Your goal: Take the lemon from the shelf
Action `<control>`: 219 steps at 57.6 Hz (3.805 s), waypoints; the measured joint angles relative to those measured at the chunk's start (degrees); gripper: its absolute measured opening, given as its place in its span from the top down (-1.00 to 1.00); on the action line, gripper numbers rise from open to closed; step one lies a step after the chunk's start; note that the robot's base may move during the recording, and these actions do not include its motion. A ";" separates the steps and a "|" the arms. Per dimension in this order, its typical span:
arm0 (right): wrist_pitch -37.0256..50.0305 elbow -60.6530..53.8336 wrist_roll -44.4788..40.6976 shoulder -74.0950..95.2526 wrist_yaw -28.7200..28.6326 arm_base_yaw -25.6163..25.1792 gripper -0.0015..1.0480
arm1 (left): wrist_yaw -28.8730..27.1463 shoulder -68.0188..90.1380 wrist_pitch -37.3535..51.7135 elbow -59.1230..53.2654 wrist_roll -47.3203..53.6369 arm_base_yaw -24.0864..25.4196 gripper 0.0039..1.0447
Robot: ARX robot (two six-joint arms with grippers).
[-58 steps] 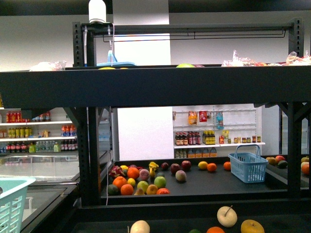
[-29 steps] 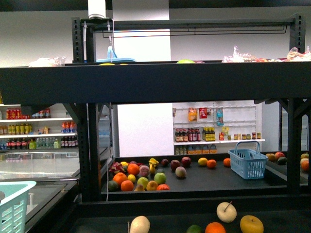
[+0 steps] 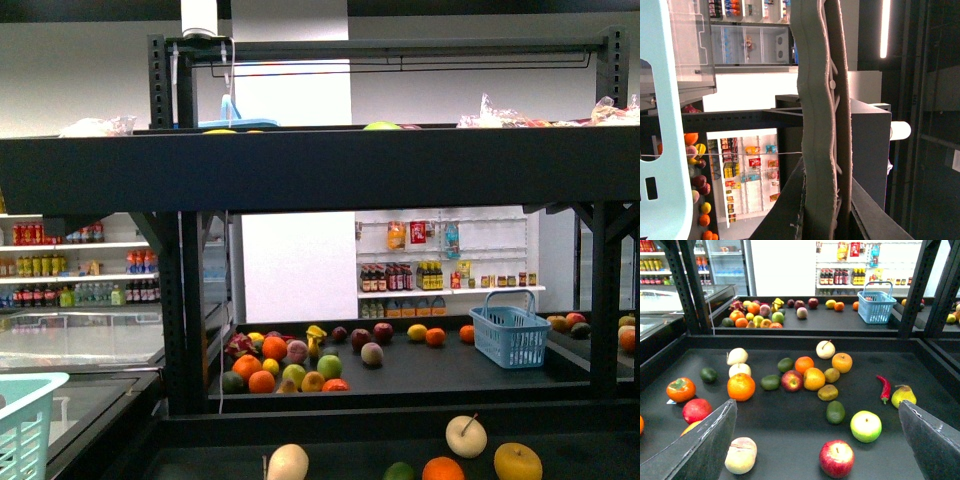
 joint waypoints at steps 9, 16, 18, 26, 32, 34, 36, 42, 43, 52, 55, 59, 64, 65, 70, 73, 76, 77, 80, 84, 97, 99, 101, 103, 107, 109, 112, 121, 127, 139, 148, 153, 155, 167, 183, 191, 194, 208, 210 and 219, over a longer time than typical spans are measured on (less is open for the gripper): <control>0.00 0.00 0.00 0.00 0.00 0.00 -0.86 | 0.52 0.00 0.11 0.00 0.17 0.04 0.56; 0.00 0.00 -0.02 0.00 0.00 0.00 -0.86 | 1.01 0.00 0.42 0.00 0.17 0.04 0.16; 0.00 0.00 0.00 0.00 0.02 0.00 -0.86 | 1.01 0.00 0.42 0.00 0.17 0.04 0.05; 0.00 0.00 0.00 0.00 0.00 0.00 -0.86 | 1.01 0.00 0.42 0.00 0.17 0.04 -0.40; 0.00 0.00 0.00 0.00 0.00 0.00 -0.86 | 1.01 0.00 0.42 0.00 0.17 0.07 -0.73; 0.00 0.00 0.00 0.00 0.00 0.00 -0.86 | 1.01 0.00 0.42 0.00 0.17 0.07 -0.81; 0.00 0.00 0.00 0.00 0.00 0.00 -0.86 | 1.03 0.00 0.42 0.00 0.26 0.13 -0.91; 0.00 0.00 0.00 0.00 0.00 0.00 -0.86 | 1.05 -0.02 0.42 0.00 0.31 0.17 -0.83; 0.00 0.00 0.00 0.00 0.00 0.00 -0.86 | 1.05 -0.02 0.42 0.00 0.33 0.24 -0.85; 0.00 0.00 0.00 -0.02 0.00 0.00 -0.86 | 4.50 -5.79 -0.26 -5.27 4.79 3.65 -0.85; 0.00 0.00 0.00 -0.02 0.04 0.00 -0.86 | 4.42 -9.66 -0.83 -7.06 6.43 5.38 -0.85; 0.00 0.00 0.00 -0.04 -0.09 -0.02 -0.86 | 4.04 -14.40 -1.66 -7.39 8.50 7.32 -0.85; 0.00 0.00 0.00 -0.04 -0.11 -0.04 -0.86 | 4.61 -16.28 -3.41 -8.00 9.42 7.58 -0.85; 0.00 0.00 0.00 -0.02 -0.11 -0.04 -0.86 | 4.92 -16.31 -3.98 -8.41 9.51 7.58 -0.85; 0.00 0.00 0.00 -0.02 -0.07 -0.04 -0.86 | 5.70 -17.33 -6.80 -9.84 9.99 7.56 -0.85; 0.00 0.00 -0.02 -0.04 -0.09 -0.04 -0.86 | 5.81 -18.84 -8.68 -10.27 10.27 7.58 -0.85; 0.00 0.00 0.00 -0.04 -0.11 -0.04 -0.86 | 6.32 -21.99 -12.24 -10.95 11.30 7.58 -0.85; 0.00 0.00 0.00 -0.04 -0.11 -0.04 -0.86 | 6.40 -22.47 -12.83 -11.06 11.41 7.58 -0.85; 0.00 0.00 -0.02 -0.02 -0.09 -0.04 -0.86 | 6.62 -25.57 -17.00 -11.74 13.25 7.52 -0.85; 0.00 0.00 0.00 -0.04 -0.09 -0.04 -0.86 | 6.12 -30.77 -24.94 -12.31 17.99 6.95 -0.85; 0.00 0.00 0.00 -0.04 -0.09 -0.04 -0.86 | -8.70 -52.17 -58.86 -13.77 50.47 0.35 -0.85; 0.00 0.00 0.00 -0.02 -0.09 -0.04 -0.86 | -11.34 -56.19 -63.01 -14.67 55.67 -2.01 -0.85; 0.00 0.00 -0.02 -0.04 -0.09 -0.04 -0.86 | -14.03 -60.00 -66.84 -15.26 61.75 -5.03 -0.85; 0.00 0.00 0.00 -0.04 -0.09 -0.04 -0.86 | -16.90 -63.69 -69.96 -15.91 66.07 -8.72 -0.85; 0.00 0.00 0.00 -0.02 -0.09 -0.04 -0.86 | -21.70 -69.00 -74.16 -16.81 72.87 -16.28 -0.85; 0.00 0.00 -0.02 -0.02 -0.09 -0.04 -0.86 | -24.17 -70.82 -75.14 -17.14 74.86 -19.91 -0.85; 0.00 0.00 0.00 -0.04 -0.09 -0.04 -0.86 | -21.38 -74.31 -75.25 -18.45 80.13 -26.53 -0.72; 0.00 0.00 0.00 -0.04 -0.04 -0.04 -0.86 | -30.47 -83.12 -74.20 -27.74 89.50 -44.83 -0.18; 0.00 0.00 0.00 -0.02 -0.07 -0.04 -0.86 | -41.29 -87.91 -74.14 -33.55 91.27 -56.26 0.20; 0.00 0.00 0.00 -0.07 -0.11 -0.04 -0.86 | -36.98 -93.96 -73.61 -40.37 92.06 -55.43 0.91; 0.00 0.00 0.00 -0.07 -0.15 -0.04 -0.86 | -27.41 -99.89 -76.50 -42.40 92.15 -45.38 0.96; 0.00 0.00 0.00 -0.07 -0.15 -0.04 -0.86 | -21.33 -102.64 -77.77 -43.76 92.15 -39.10 0.96; 0.00 0.00 -0.02 -0.07 -0.15 -0.04 -0.86 | -20.04 -103.14 -77.96 -44.04 92.15 -37.86 0.96; 0.00 0.00 0.00 -0.07 -0.15 -0.04 -0.86 | -13.55 -105.77 -78.75 -45.68 92.17 -30.80 0.96; 0.00 0.00 0.00 -0.07 -0.15 -0.04 -0.86 | -3.65 -109.35 -79.52 -48.63 92.28 -20.68 0.96; 0.00 0.00 -0.02 -0.07 -0.13 -0.04 -0.86 | -3.63 -109.63 -79.58 -48.78 92.28 -20.57 0.96; 0.00 0.00 -0.02 -0.07 -0.15 -0.04 -0.86 | -3.63 -109.63 -79.58 -48.78 92.28 -20.57 0.96; 0.00 0.00 0.00 -0.07 -0.15 -0.04 -0.86 | -3.63 -109.63 -79.58 -48.78 92.28 -20.57 0.09; 0.00 0.00 -0.02 -0.07 -0.15 -0.04 -0.86 | -3.63 -109.63 -79.58 -48.78 92.28 -20.57 -0.04; 0.00 0.00 0.00 -0.07 -0.15 -0.04 -0.86 | -3.63 -109.63 -79.58 -48.78 92.28 -20.57 -0.59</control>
